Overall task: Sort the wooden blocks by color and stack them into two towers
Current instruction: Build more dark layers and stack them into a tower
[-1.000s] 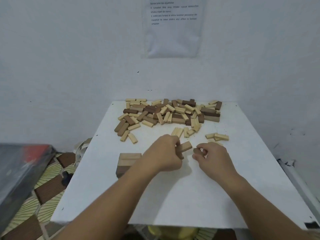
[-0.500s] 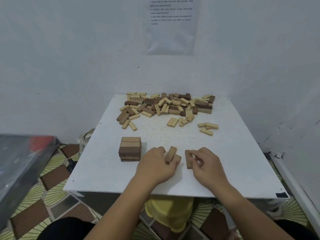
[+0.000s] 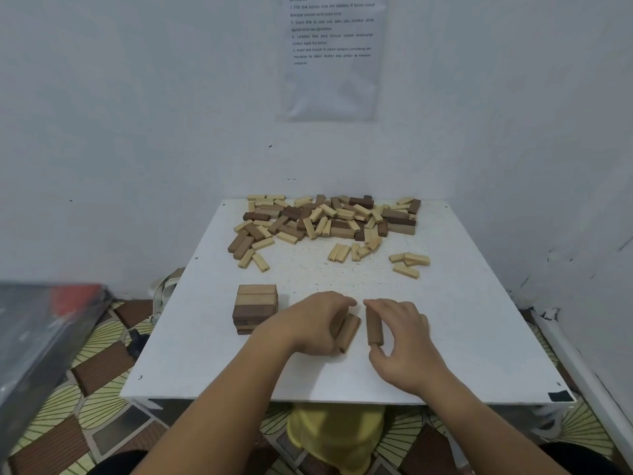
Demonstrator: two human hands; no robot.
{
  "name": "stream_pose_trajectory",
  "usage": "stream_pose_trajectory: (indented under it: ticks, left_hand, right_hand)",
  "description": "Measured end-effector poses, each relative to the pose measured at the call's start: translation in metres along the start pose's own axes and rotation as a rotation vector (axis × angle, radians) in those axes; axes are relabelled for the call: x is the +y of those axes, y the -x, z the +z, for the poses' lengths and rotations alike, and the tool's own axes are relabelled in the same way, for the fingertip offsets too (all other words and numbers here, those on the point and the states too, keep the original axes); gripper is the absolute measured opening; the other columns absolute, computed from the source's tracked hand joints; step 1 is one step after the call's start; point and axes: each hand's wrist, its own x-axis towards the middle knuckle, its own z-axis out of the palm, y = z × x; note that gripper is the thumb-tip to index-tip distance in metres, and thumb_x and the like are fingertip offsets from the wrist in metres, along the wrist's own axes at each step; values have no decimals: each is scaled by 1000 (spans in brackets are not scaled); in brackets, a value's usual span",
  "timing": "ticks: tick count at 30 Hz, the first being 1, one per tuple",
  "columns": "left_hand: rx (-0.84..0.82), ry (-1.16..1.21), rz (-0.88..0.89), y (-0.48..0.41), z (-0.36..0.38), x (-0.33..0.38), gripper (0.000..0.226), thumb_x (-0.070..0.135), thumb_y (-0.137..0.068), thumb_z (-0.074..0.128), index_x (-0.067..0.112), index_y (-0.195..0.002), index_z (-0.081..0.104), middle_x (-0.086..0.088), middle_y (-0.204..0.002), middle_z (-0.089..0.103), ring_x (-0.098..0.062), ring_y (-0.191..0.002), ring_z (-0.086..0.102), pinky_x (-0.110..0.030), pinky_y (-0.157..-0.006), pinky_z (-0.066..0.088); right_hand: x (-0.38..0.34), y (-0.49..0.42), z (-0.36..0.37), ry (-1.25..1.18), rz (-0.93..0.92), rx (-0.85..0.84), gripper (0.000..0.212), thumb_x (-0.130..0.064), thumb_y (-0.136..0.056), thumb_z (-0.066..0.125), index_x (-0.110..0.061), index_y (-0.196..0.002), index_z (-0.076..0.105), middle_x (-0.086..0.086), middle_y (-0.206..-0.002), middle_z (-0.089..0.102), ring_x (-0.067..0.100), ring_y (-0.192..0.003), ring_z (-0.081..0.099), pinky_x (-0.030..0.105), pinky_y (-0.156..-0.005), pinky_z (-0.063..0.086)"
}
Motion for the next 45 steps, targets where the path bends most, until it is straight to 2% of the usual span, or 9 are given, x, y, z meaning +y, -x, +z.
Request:
stream_pose_trajectory:
  ticks: [6,10,13,16,19,23,33,42,45]
  left_hand:
    - [188,138,34,5,19,-5,54,19,-84,78,23,-134,61,4,-121,63,-17,-110,58,-39,-94,52]
    - [208,166,39,6,26,-8,69,33,-80,83,27,-143,54,7,-129,62,-14,-115,56,-41,-96,51]
    - [180,183,60,7,27,-9,82,30,-77,85,32,-149,45,9,-133,58,-13,-117,55,-39,-95,52]
    - [178,172,70,7,25,-10,80,23,-82,83,32,-151,44,3,-127,59,-16,-104,57,-37,-87,54]
    - [218,178,94,7,29,-12,80,23,-80,83,28,-150,45,5,-128,59,-13,-103,54,-26,-81,47]
    - [279,187,82,12,40,-14,86,32,-79,81,28,-154,38,7,-137,52,-9,-120,44,-22,-95,37]
    - [397,334,54,20,61,-18,81,33,-80,82,32,-149,40,12,-133,50,-3,-125,40,-13,-101,32]
    - [338,358,52,26,55,-15,91,38,-79,83,33,-154,33,11,-141,46,-6,-132,38,-30,-114,36]
    - [303,395,45,28,51,-13,90,48,-82,75,37,-158,27,12,-149,42,-4,-138,37,-31,-117,34]
  right_hand:
    - [4,-1,4,-25,-19,1,74,-48,-81,62,-46,-150,36,-32,-129,46,1,-126,36,28,-105,27]
    - [7,-2,5,-33,7,-20,79,-57,-78,61,-52,-150,30,-26,-129,43,7,-124,35,27,-104,28]
    - [8,-1,4,-52,27,-29,80,-57,-78,62,-58,-149,26,-24,-124,39,11,-119,35,30,-102,32]
    - [9,-2,4,-64,27,-45,82,-57,-77,62,-62,-148,22,-25,-125,39,14,-117,35,31,-101,33]
    - [10,-3,5,-52,-10,-75,83,-60,-76,58,-63,-149,18,-26,-134,44,15,-118,38,33,-104,34]
    - [8,-1,0,-47,-60,-111,85,-52,-78,61,-60,-151,17,-35,-140,44,12,-117,38,33,-106,31]
    - [5,0,-3,-33,-99,-124,87,-45,-80,64,-55,-154,20,-38,-138,45,9,-113,37,37,-105,32]
    - [2,2,-6,-42,-112,-125,93,-48,-82,67,-56,-156,12,-35,-145,37,3,-127,34,33,-109,26]
    - [2,2,-6,-171,-26,-38,85,-46,-80,65,-51,-155,24,-27,-141,42,5,-130,36,34,-109,29]
